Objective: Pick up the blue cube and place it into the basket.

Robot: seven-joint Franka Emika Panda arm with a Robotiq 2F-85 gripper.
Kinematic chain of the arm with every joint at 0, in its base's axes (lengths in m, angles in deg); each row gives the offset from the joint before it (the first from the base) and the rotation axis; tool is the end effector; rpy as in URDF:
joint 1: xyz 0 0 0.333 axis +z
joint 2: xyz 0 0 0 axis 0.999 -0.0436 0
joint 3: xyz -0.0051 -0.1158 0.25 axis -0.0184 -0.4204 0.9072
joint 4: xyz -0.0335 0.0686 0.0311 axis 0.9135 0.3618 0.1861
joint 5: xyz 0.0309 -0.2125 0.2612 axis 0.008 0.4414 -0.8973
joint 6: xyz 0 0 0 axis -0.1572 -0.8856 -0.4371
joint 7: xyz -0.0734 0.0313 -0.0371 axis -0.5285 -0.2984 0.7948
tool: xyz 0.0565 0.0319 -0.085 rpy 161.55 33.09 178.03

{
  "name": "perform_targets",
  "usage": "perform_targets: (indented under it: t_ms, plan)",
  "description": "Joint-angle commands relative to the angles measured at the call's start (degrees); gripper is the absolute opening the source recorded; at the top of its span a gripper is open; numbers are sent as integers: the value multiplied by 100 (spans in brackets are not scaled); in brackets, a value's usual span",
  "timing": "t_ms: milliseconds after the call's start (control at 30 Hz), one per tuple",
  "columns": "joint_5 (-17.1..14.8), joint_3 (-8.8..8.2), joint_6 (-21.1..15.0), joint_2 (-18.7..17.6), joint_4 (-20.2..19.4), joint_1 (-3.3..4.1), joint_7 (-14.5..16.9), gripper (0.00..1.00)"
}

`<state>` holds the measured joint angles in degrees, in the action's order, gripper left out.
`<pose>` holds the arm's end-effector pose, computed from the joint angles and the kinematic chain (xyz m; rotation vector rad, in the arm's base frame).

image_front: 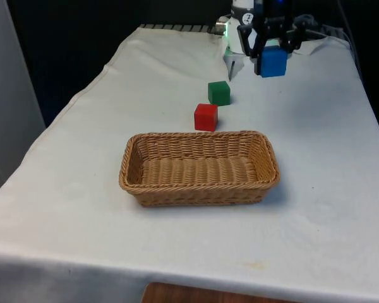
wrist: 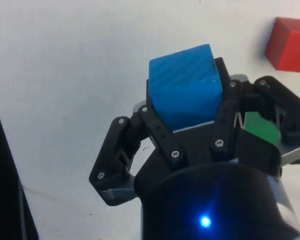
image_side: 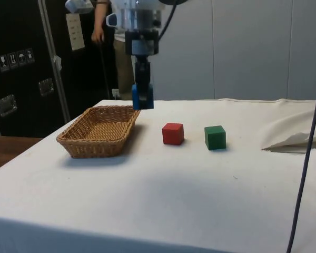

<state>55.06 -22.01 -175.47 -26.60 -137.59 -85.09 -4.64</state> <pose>0.4670 0.0544 0.3206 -3.0714 -0.5611 -0.1588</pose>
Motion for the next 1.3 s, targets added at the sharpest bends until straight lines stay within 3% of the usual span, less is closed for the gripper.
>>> perform_targets:
  t_ms: [0,467,867,1267]
  plan:
    - [34,-17,74,-52,92,-17,17,1]
    - [0,-264,395,-573,974,-40,275,1]
    - [126,-281,458,-974,1507,0,178,1]
    - [52,-327,493,-1558,2246,-46,258,1]
